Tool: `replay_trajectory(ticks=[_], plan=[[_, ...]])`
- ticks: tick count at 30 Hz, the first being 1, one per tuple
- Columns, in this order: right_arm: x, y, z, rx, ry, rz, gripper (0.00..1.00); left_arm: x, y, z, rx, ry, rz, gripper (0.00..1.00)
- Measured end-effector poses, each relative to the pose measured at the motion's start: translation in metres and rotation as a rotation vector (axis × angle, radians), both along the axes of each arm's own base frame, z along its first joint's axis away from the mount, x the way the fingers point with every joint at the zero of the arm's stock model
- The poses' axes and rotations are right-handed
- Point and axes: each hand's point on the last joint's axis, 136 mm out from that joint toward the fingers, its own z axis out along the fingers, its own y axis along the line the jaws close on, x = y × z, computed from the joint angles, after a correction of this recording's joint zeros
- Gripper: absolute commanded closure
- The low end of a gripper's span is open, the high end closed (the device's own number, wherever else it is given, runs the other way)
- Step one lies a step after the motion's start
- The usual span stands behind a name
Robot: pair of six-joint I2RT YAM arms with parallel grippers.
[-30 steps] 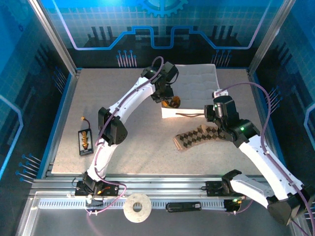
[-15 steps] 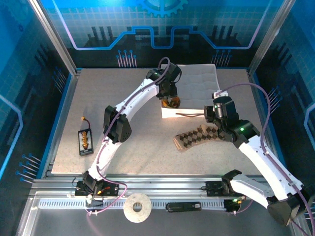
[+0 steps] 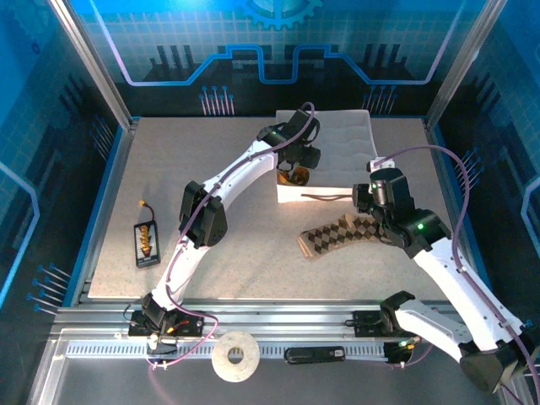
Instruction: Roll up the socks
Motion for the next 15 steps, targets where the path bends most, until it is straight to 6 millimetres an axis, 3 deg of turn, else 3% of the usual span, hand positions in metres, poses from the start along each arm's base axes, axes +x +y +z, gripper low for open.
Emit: replay_trajectory(ticks=[15], plan=[[0.000, 0.001, -0.005, -0.004, 0.019, 0.003, 0.60, -0.015, 0.016, -0.032, 0.012, 0.135, -0.108, 0.55]])
